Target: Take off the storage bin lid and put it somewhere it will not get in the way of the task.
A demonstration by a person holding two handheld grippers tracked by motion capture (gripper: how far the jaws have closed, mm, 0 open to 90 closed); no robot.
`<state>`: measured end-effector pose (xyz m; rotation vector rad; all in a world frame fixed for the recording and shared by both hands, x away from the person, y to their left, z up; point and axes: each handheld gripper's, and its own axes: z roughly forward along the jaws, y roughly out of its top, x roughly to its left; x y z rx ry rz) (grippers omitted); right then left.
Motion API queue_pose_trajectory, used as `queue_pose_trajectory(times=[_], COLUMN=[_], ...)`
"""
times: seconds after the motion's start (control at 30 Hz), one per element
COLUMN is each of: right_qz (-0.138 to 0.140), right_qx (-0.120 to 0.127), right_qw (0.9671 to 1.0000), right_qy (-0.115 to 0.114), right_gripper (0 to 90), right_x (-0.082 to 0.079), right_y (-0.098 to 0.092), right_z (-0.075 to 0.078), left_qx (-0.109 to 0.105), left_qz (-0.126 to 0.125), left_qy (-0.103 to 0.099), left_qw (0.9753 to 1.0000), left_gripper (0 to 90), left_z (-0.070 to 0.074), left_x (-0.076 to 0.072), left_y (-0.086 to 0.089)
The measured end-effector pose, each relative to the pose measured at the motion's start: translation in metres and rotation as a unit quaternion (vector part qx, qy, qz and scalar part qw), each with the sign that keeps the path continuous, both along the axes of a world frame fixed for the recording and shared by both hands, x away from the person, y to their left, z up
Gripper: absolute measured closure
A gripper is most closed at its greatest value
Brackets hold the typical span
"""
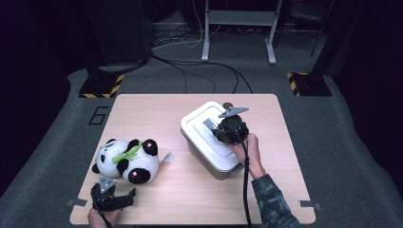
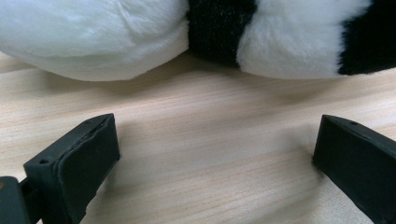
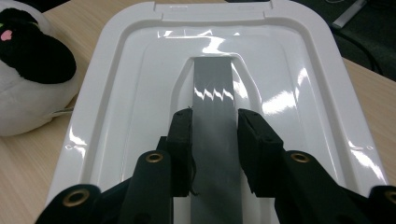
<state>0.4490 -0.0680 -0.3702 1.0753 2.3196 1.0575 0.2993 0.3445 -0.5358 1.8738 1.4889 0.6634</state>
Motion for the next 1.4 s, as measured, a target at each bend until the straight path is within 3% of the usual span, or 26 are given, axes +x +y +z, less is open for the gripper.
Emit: queue_pose_trajectory(times=[0.53, 0.9, 1.4], right_qz=[-0.012, -0.024, -0.066], right_qx=[0.004, 0.003, 0.013], right_qw=[0.9996, 0.9993, 0.9973], right_qy=[-0.024, -0.028, -0.031], right_gripper=[66.6, 66.6, 66.6], right_x=[-0.007, -0.01, -0.013], right_y=[-0.018, -0.034, -0.069], right_z=[0.022, 0.028, 0.033], left_qx=[-0.001, 0.0, -0.001], left_qz=[0.0, 0.0, -0.001], left_qy=[0.0, 0.0, 0.0], left_qw=[1.0, 1.0, 1.0], left_gripper=[0.0, 0.0, 0.0], left_z=[0.0, 0.0, 0.0], left_x=[0.0, 0.0, 0.0], left_y=[0.0, 0.0, 0.0])
